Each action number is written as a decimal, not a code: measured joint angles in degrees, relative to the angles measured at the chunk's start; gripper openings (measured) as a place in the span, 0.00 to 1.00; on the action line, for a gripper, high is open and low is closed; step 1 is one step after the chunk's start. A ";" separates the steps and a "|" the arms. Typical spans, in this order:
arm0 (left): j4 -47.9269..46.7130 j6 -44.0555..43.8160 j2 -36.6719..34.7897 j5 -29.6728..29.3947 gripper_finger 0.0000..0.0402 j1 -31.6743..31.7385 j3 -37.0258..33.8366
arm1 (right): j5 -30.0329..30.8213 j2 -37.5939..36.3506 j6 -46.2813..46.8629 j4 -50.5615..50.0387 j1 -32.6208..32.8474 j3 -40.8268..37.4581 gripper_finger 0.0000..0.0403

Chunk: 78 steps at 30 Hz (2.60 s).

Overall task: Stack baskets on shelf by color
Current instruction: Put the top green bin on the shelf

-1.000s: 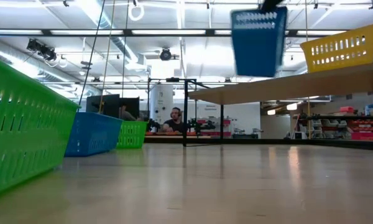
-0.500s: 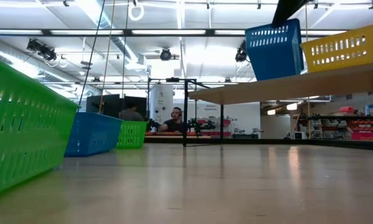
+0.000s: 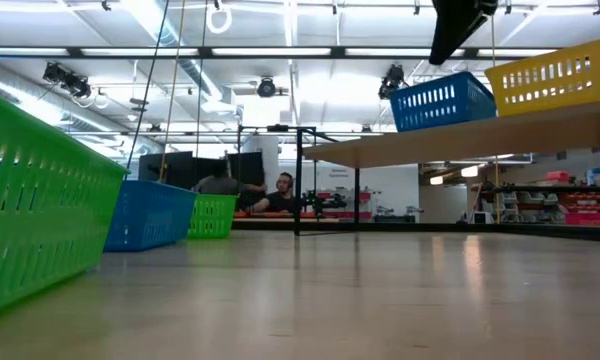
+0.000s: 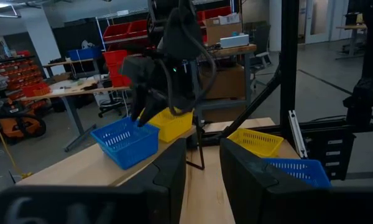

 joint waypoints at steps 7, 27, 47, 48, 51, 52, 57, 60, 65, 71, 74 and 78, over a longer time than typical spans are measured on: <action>-0.01 0.01 0.00 0.00 0.26 0.01 0.00 | -0.24 1.65 -1.78 -0.24 0.00 0.00 0.27; -0.39 0.07 0.00 -2.80 0.26 -0.01 0.00 | -9.81 1.62 -5.63 17.43 5.91 0.00 0.27; -29.92 -22.80 0.11 -1.86 0.26 6.28 0.00 | -12.56 15.54 -14.75 37.66 16.19 0.00 0.27; -31.86 -24.55 0.46 -0.66 0.26 7.66 0.00 | -12.55 16.31 -14.76 37.68 16.17 0.00 0.27; -34.08 -26.04 3.22 3.48 0.26 11.80 -0.02 | -12.73 19.02 -14.78 37.84 16.28 0.00 0.27; -33.92 -24.92 4.29 3.57 0.26 12.95 -0.02 | -12.91 20.04 -15.13 37.92 16.46 0.00 0.27; -29.84 -19.78 10.22 4.07 0.26 19.27 -0.02 | -14.58 24.76 -19.34 37.81 17.26 0.00 0.27; -28.96 -22.16 13.29 7.82 0.27 23.55 0.02 | -14.41 26.06 -21.07 37.18 17.37 0.00 0.27; -41.84 -26.71 17.59 15.98 0.35 30.41 2.71 | -11.78 26.19 -24.77 37.79 17.40 0.00 0.27; -49.31 -25.50 23.90 22.85 0.48 36.45 11.15 | -10.74 26.19 -28.98 37.53 17.38 0.00 0.27; -51.64 -24.47 27.53 26.51 0.52 39.14 14.24 | -10.59 26.19 -30.23 36.08 17.38 0.00 0.27; -54.82 -23.19 32.66 30.91 0.54 43.25 15.96 | -9.02 26.19 -30.37 33.74 17.06 0.00 0.27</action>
